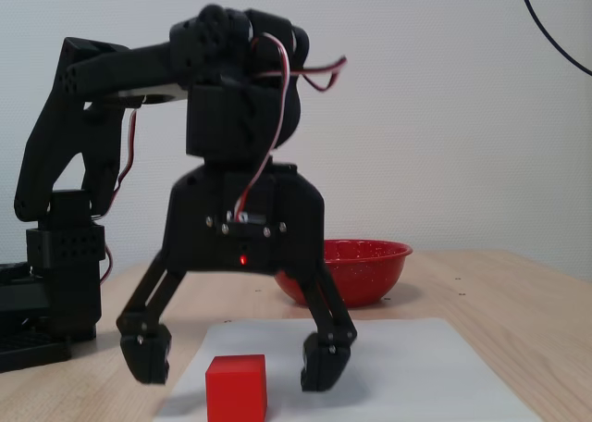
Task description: Grasp the red cube and put it in the red bowl.
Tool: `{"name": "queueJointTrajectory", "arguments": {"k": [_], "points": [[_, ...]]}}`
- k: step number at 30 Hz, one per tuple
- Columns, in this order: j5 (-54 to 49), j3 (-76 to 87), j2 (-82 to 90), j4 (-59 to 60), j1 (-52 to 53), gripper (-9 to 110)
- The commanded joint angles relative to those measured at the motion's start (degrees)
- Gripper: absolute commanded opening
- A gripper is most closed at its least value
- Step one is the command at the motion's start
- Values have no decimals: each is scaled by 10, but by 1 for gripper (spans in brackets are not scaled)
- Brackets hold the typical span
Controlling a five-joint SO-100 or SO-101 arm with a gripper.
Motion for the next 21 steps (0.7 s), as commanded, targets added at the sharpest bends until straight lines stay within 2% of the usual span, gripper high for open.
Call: {"name": "queueJointTrajectory", "arguments": {"k": [1,17,21], "points": [[-2,-46,27,-7,3,59],[-9,-54,11,-13,11,51],[-8,-54,11,-11,16,43]]}}
